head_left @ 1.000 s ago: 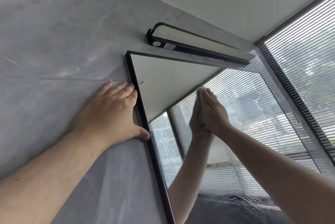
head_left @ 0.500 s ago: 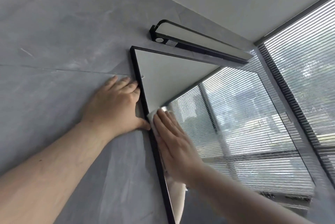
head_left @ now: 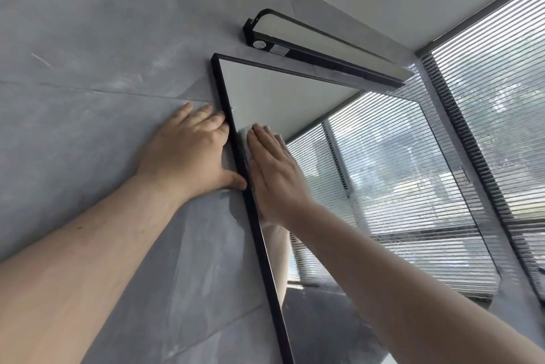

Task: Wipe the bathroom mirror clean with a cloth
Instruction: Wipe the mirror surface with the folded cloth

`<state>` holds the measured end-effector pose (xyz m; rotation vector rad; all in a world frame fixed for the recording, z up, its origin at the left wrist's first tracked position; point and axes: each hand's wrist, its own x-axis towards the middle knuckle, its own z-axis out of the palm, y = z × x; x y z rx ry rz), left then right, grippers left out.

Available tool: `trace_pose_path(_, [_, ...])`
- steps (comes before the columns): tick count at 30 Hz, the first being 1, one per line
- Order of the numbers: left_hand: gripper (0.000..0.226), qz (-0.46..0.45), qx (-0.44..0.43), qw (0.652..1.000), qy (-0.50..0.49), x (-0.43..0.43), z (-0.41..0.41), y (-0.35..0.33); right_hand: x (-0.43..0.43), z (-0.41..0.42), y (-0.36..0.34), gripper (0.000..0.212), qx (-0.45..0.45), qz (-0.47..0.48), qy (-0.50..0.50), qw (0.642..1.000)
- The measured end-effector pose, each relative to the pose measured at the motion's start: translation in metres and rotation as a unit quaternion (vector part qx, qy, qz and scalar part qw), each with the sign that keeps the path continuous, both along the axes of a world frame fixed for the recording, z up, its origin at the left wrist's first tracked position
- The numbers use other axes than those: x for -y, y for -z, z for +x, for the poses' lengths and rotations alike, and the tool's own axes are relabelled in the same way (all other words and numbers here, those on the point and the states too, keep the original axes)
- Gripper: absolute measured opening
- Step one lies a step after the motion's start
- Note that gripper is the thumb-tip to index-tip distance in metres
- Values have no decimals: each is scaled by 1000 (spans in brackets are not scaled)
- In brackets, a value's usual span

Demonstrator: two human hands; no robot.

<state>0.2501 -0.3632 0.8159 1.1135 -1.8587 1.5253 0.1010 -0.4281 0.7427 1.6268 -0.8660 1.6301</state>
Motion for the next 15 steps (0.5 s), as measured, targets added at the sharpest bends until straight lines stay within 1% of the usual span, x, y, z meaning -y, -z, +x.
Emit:
trace_pose_path(2, [117,-3,2,1000,-4,0,0,0,-1,1,20,52,-8,-7,-13,1000])
trace_pose_path(7, [117,-8,8,1000,-13,2,-1,-1,-5,-7,112,51,-73,-23,-24,997])
trace_pose_path(9, [118,-11,9,1000,-9,2,0,-2,-3,-9,127,50,-92,-29,-29,995])
trace_pose_path(12, [117,-13,8,1000,-10,2,-1,-1,-3,-9,106,51,-96,-15,-39,994])
trace_pose_path(15, [115,-14,6,1000,0,2,0,-1,0,-8,55,51,-70,-4,-41,997])
